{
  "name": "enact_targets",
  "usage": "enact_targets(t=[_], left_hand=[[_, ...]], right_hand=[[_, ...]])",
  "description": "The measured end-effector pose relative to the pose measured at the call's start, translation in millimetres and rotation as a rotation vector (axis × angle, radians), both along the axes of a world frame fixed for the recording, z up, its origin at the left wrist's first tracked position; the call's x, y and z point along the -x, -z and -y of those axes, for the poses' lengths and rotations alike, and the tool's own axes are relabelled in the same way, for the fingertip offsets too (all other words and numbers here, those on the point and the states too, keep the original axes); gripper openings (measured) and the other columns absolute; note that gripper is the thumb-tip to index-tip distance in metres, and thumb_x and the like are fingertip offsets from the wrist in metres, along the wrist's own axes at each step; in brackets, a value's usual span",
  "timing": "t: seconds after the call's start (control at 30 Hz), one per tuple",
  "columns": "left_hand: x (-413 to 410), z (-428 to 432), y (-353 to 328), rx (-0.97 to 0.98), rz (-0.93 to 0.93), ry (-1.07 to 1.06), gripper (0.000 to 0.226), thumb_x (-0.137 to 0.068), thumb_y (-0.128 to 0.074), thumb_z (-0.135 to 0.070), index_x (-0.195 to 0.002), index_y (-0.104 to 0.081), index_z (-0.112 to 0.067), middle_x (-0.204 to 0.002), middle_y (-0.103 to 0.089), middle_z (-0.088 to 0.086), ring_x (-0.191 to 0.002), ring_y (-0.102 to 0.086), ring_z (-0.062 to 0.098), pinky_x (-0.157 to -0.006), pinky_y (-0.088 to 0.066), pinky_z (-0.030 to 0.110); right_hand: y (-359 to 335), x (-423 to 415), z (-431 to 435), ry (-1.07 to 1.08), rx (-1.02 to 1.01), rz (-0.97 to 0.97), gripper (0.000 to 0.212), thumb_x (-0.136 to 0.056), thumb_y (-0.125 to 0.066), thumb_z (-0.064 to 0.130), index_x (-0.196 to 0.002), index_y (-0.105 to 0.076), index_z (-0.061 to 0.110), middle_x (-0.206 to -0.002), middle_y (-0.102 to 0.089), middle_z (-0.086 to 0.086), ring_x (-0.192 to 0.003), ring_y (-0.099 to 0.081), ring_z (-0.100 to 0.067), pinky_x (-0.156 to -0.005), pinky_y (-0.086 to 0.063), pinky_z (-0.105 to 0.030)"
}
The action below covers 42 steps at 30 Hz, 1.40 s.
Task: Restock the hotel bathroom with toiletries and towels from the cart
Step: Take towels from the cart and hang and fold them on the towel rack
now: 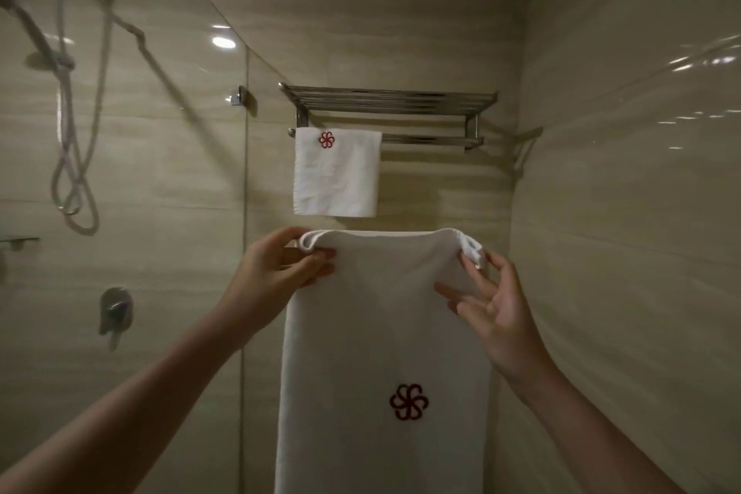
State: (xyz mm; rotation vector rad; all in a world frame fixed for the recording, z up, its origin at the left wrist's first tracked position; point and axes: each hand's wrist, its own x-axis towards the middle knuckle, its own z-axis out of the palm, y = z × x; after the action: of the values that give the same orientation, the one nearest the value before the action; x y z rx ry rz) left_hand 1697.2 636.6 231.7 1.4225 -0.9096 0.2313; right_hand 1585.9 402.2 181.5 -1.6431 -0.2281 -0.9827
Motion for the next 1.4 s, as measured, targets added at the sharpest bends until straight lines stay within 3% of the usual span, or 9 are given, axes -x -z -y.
enact_targets(t=[0.3, 0.47, 0.7, 0.9, 1.07, 1.17, 1.27, 1.33, 1.4], left_hand=[[-127, 61, -30, 0.000, 0.135, -0.023, 0.015, -0.084, -0.064, -0.010, -0.097, -0.064, -0.017, -0.087, -0.074, 0.008, -0.083, -0.071, 0.017, -0.075, -0.056, 0.034], [-179, 108, -49, -0.027, 0.249, -0.103, 0.024, -0.081, -0.068, -0.016, -0.103, -0.061, -0.022, -0.097, -0.071, 0.002, -0.093, -0.068, 0.011, -0.080, -0.056, 0.036], [-245, 203, -86, -0.095, 0.422, -0.279, 0.039, -0.083, -0.067, -0.017, -0.119, -0.051, -0.017, -0.109, -0.067, -0.003, -0.089, -0.062, 0.000, -0.066, -0.049, 0.007], [-302, 290, -136, -0.031, 0.583, -0.438, 0.038, -0.089, -0.058, -0.015, -0.125, -0.046, -0.014, -0.111, -0.067, 0.007, -0.097, -0.065, 0.019, -0.077, -0.056, 0.038], [-345, 349, -173, 0.019, 0.683, -0.554, 0.032, -0.092, -0.052, -0.015, -0.123, -0.044, -0.017, -0.102, -0.064, 0.006, -0.082, -0.061, 0.017, -0.066, -0.055, 0.033], [-365, 374, -196, -0.012, 0.700, -0.608, 0.030, -0.092, -0.049, -0.015, -0.121, -0.041, -0.015, -0.104, -0.061, 0.010, -0.083, -0.061, 0.025, -0.067, -0.057, 0.042], [-380, 399, -217, -0.029, 0.714, -0.683, 0.031, -0.088, -0.049, -0.013, -0.117, -0.038, -0.015, -0.100, -0.062, 0.012, -0.079, -0.060, 0.029, -0.064, -0.055, 0.044], [-389, 414, -231, -0.042, 0.723, -0.713, 0.034, -0.087, -0.049, -0.013, -0.117, -0.035, -0.015, -0.101, -0.061, 0.011, -0.077, -0.058, 0.028, -0.059, -0.049, 0.037], [-396, 429, -242, -0.044, 0.719, -0.740, 0.040, -0.086, -0.050, -0.013, -0.122, -0.033, -0.016, -0.104, -0.059, 0.010, -0.079, -0.056, 0.026, -0.057, -0.047, 0.034]], right_hand=[[-31, -113, 54, 0.105, 0.137, 0.046, 0.064, -0.087, -0.045, -0.013, -0.116, -0.033, 0.042, -0.134, -0.042, 0.023, -0.109, -0.062, -0.006, -0.077, -0.053, -0.020], [-54, -172, 97, 0.161, 0.191, 0.055, 0.063, -0.087, -0.047, -0.011, -0.128, -0.027, 0.033, -0.133, -0.039, 0.023, -0.110, -0.058, 0.003, -0.075, -0.050, -0.011], [-88, -257, 187, 0.256, 0.322, 0.074, 0.078, -0.086, -0.054, -0.002, -0.139, -0.012, 0.035, -0.137, -0.037, 0.009, -0.124, -0.046, 0.000, -0.082, -0.043, -0.003], [-136, -319, 271, 0.320, 0.476, 0.154, 0.087, -0.084, -0.059, 0.004, -0.127, -0.007, 0.057, -0.136, -0.041, 0.011, -0.136, -0.028, 0.001, -0.099, -0.028, -0.017], [-182, -366, 326, 0.390, 0.579, 0.239, 0.086, -0.084, -0.058, 0.004, -0.136, -0.007, 0.049, -0.147, -0.036, 0.003, -0.121, -0.021, 0.030, -0.082, -0.029, 0.007], [-208, -386, 348, 0.427, 0.647, 0.296, 0.083, -0.085, -0.056, 0.005, -0.135, -0.008, 0.050, -0.148, -0.032, 0.004, -0.117, -0.018, 0.034, -0.082, -0.032, 0.004], [-232, -399, 364, 0.492, 0.742, 0.331, 0.083, -0.087, -0.055, 0.008, -0.136, -0.002, 0.049, -0.149, -0.025, 0.010, -0.126, -0.018, 0.024, -0.091, -0.039, -0.018], [-248, -407, 372, 0.555, 0.780, 0.340, 0.083, -0.087, -0.056, 0.010, -0.139, 0.000, 0.044, -0.153, -0.025, 0.001, -0.131, -0.038, -0.005, -0.088, -0.047, -0.028], [-262, -416, 380, 0.608, 0.819, 0.325, 0.081, -0.088, -0.057, 0.014, -0.139, 0.000, 0.041, -0.150, -0.032, -0.006, -0.117, -0.056, -0.022, -0.082, -0.055, -0.037]])
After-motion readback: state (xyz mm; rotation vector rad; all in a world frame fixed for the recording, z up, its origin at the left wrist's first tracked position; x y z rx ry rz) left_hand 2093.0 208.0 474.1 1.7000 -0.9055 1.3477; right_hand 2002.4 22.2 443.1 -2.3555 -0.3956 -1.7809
